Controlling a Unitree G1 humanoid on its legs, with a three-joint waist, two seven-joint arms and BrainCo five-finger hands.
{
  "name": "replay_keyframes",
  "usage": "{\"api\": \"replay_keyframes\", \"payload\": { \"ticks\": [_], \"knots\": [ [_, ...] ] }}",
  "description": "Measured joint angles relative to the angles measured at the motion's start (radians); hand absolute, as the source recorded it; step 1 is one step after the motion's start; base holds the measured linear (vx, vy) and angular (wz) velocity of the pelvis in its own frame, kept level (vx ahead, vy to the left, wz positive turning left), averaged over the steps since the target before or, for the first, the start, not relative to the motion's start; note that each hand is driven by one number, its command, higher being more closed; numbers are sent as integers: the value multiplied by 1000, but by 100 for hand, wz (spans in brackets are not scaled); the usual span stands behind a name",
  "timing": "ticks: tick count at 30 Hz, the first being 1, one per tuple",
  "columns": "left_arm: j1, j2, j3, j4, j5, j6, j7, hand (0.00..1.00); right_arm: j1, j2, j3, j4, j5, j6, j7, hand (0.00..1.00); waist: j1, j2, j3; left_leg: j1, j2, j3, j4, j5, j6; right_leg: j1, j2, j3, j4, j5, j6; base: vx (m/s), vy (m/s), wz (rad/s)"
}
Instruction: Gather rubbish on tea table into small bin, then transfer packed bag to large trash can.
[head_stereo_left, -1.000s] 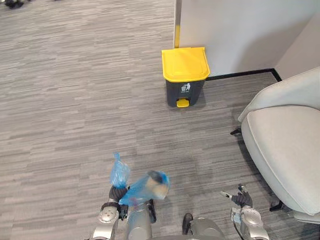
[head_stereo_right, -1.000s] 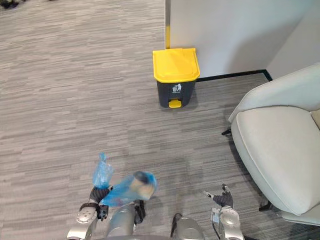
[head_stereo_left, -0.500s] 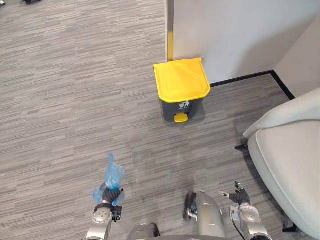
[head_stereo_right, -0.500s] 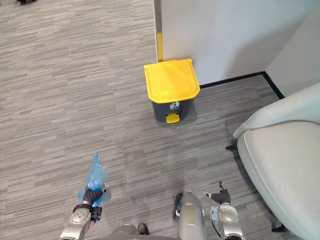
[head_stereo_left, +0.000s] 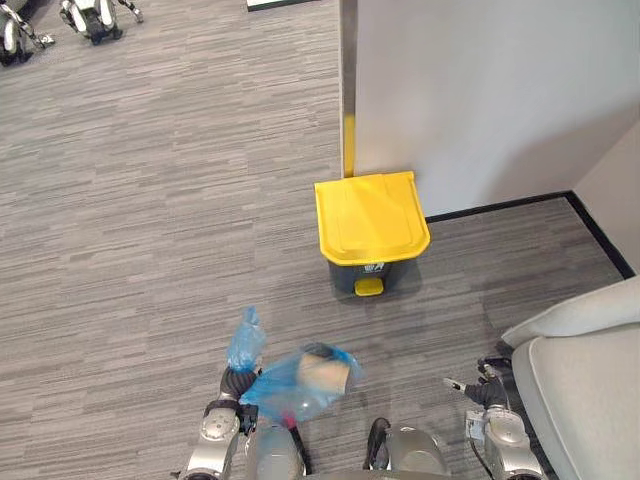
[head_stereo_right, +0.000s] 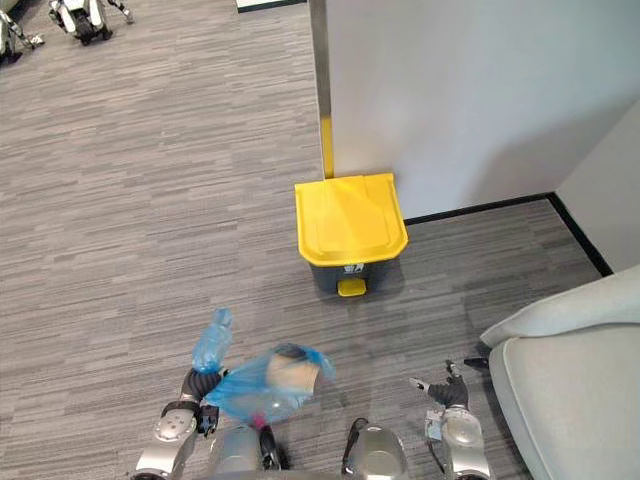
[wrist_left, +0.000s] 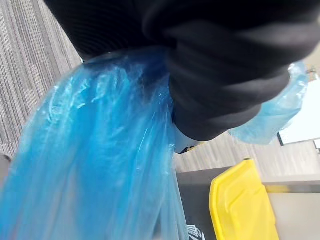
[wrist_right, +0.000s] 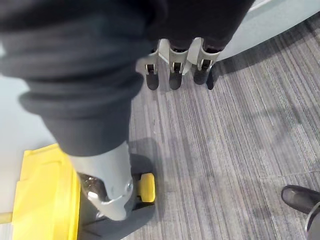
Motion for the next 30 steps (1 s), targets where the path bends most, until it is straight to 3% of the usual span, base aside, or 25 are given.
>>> {"api": "replay_keyframes", "payload": {
  "ticks": [2, 3, 4, 8, 10, 11, 12, 13, 14, 16, 18, 19, 20, 21, 22, 23, 25, 27, 30],
  "knots": [
    [1, -14, 0, 1, 0, 0, -1, 100, 7, -2, -12, 4, -1, 0, -1, 0, 0, 7, -4, 18, -47, 0, -242, 75, -2, 22, -9, 8, 2, -21, 49, 321, 212, -20],
    [13, -23, 0, 6, 0, 0, -1, 100, 9, -13, -11, 20, -2, 0, 0, 0, 7, 23, -14, 33, -49, -5, -323, 212, 59, 23, 1, 33, 10, -38, 78, 327, 227, -35],
    [17, -18, 6, 16, 0, 3, 1, 100, 3, -1, -5, 43, -1, 6, 1, 0, 10, -11, -35, 44, -81, 8, -321, 195, 61, 25, -23, 60, -9, -36, 97, 330, 195, -38],
    [21, -21, 7, 26, 0, 4, 0, 100, -3, -6, -1, 44, -13, 7, 1, 0, 8, -25, -44, 69, -123, 53, -243, 74, 101, 54, -89, 101, 5, -47, 153, 364, 199, -21],
    [33, -18, 9, 29, 0, 6, 1, 100, -11, -6, 10, 45, -19, 7, 3, 0, 3, -21, -46, 120, -148, 68, -249, 38, 103, 23, -127, 145, 133, -43, 165, 278, 156, -26],
    [39, -15, 9, 29, 0, 7, 3, 100, -11, -6, 15, 51, -20, 8, 4, 0, 0, -21, -46, 156, -161, 78, -268, 19, 104, -17, -154, 167, 255, -18, 203, 245, 108, -9],
    [47, -8, 9, 29, 0, 8, 4, 100, -11, -7, 30, 53, -21, 9, 4, 0, -5, -21, -47, 194, -172, 76, -289, 1, 103, -58, -176, 181, 375, 31, 218, 245, 91, -12],
    [56, -3, 8, 29, 0, 8, 6, 100, -11, -8, 37, 57, -21, 8, 4, 0, -10, -18, -48, 215, -174, 75, -301, -7, 103, -85, -184, 188, 437, 66, 201, 246, 63, -8],
    [64, 11, 8, 29, 0, 9, 7, 100, -13, -7, 47, 69, -21, 9, 5, 0, -19, -8, -51, 245, -172, 72, -319, -11, 103, -126, -186, 190, 521, 38, 178, 258, 23, 1],
    [58, 23, 8, 29, -1, 9, 12, 100, -10, -17, 60, 72, -21, 10, 5, 0, -22, 1, -51, 275, -164, 69, -348, -10, 100, -210, -159, 183, 545, -35, 128, 257, -30, 11],
    [42, 34, 10, 32, -3, 9, 14, 100, -10, -39, 65, 73, -21, 10, 5, 0, -28, 36, -32, 305, -125, 52, -360, -5, 92, -296, -83, 160, 460, -58, 87, 289, -174, 21],
    [42, 47, 9, 37, -7, 7, 19, 100, -7, -42, 73, 74, -21, 11, 4, 0, -32, 37, -34, 320, -116, 39, -360, 5, 72, -309, -38, 170, 292, -19, 91, 284, -219, 42],
    [44, 68, 9, 42, -8, 3, 23, 100, 6, -38, 79, 80, -21, 11, 3, 0, -33, 8, -46, 332, -142, 20, -359, 6, 47, -294, -26, 183, 119, 103, 75, 301, -213, 57],
    [30, 55, 11, 63, -8, 6, 25, 100, 18, -53, 77, 98, -20, 12, 2, 0, -42, 19, -43, 345, -133, -14, -358, -10, 22, -284, -21, 181, 131, 169, 28, 292, -179, 47],
    [32, 37, 9, 71, -8, 5, 24, 100, 7, -66, 75, 120, -20, 17, 2, 0, -37, 40, -57, 341, -107, -39, -361, -6, 13, -274, -2, 165, 124, 164, 23, 283, -179, 26],
    [32, 27, 8, 71, -8, 2, 22, 100, 4, -71, 73, 117, -20, 17, 2, 0, -34, 44, -60, 335, -99, -45, -363, 2, -1, -272, 7, 160, 112, 162, 21, 246, -179, 6],
    [12, 1, 4, 76, -8, 2, 22, 100, -7, -81, 52, 116, -17, 16, 1, 0, -36, 55, -65, 317, -84, -62, -358, 48, -62, -245, 11, 122, 65, 155, 12, 173, -173, 27],
    [9, 1, -2, 76, -8, 3, 17, 100, 7, -71, 43, 116, -15, 16, 1, 0, -46, 47, -61, 312, -62, -61, -306, 63, -73, -184, 13, 78, 22, 153, 10, 97, -107, 60],
    [19, 0, -12, 76, -8, 4, 0, 100, 26, -58, 24, 116, -10, 15, 1, 0, -36, 34, -63, 296, -32, -54, -202, 81, -68, -82, 23, 50, -63, 158, 12, 42, -44, 31]
  ]
}}
